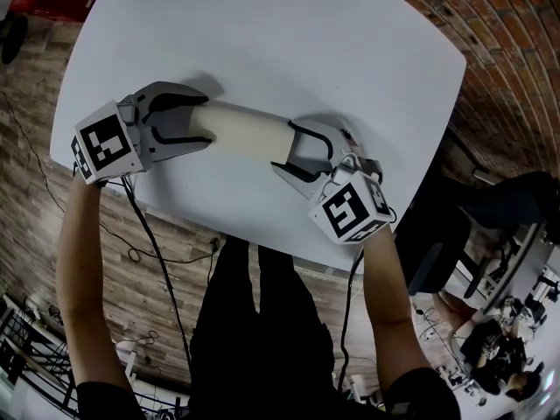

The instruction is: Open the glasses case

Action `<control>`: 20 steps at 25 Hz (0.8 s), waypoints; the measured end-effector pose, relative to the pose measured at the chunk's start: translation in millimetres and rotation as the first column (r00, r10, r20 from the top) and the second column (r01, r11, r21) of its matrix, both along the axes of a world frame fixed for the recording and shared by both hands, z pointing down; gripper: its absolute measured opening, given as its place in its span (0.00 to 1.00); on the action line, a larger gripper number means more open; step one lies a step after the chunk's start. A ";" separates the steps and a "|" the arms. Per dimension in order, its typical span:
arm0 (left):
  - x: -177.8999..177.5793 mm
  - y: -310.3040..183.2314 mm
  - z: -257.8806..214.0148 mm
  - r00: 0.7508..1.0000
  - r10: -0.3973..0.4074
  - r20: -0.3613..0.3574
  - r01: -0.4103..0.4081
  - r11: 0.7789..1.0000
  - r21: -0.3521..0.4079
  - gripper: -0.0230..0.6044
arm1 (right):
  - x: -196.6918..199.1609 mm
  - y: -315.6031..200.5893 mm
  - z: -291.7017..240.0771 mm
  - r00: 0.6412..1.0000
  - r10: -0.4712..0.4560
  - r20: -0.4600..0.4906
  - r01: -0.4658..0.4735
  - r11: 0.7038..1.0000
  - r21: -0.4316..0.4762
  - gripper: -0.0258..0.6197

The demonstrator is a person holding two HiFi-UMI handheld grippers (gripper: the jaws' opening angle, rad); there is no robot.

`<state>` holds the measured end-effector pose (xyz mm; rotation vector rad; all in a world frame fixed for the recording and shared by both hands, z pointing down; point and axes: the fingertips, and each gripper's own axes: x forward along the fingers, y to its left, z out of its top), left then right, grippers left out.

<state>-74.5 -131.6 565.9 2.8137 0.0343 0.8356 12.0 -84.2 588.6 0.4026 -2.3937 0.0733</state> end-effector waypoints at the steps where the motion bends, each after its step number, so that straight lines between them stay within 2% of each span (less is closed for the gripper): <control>1: -0.6 1.6 2.1 1.000 -0.002 0.006 0.002 1.000 0.025 0.44 | 0.1 0.1 0.1 1.000 0.000 -0.001 0.000 1.000 0.001 0.49; 2: -1.2 3.1 2.9 1.000 -0.004 0.018 0.003 0.998 0.060 0.44 | 0.1 0.3 0.2 1.000 0.000 -0.001 0.000 1.000 0.002 0.49; 4: -2.8 6.5 2.8 0.997 -0.004 0.077 -0.010 0.982 0.189 0.44 | -0.3 0.8 0.2 1.000 0.000 0.000 0.000 1.000 0.002 0.49; 5: -3.3 8.2 2.2 0.993 -0.003 0.117 -0.029 0.962 0.272 0.44 | -0.6 1.0 0.1 1.000 0.000 0.001 0.000 1.000 0.001 0.49; 7: -2.7 12.7 0.6 0.982 0.014 0.189 -0.092 0.907 0.410 0.44 | -0.9 0.8 0.1 1.000 0.001 0.001 -0.001 1.000 0.000 0.49; 9: -0.6 17.1 0.1 0.972 0.036 0.234 -0.147 0.867 0.475 0.38 | -0.8 0.2 0.0 1.000 0.004 0.002 -0.004 1.000 0.001 0.49; 10: 0.2 18.7 0.2 0.968 0.045 0.246 -0.164 0.859 0.486 0.35 | -0.7 0.1 -0.2 1.000 0.005 0.002 -0.005 1.000 0.002 0.49; 17: -4.5 21.3 -4.2 0.972 0.029 0.233 -0.147 0.849 0.507 0.28 | -4.6 1.2 -1.3 1.000 0.006 0.001 -0.006 1.000 0.007 0.49; 20: -4.3 21.4 -5.2 0.978 0.011 0.208 -0.117 0.857 0.502 0.26 | -3.7 1.4 -0.4 1.000 0.010 0.006 -0.010 1.000 0.012 0.49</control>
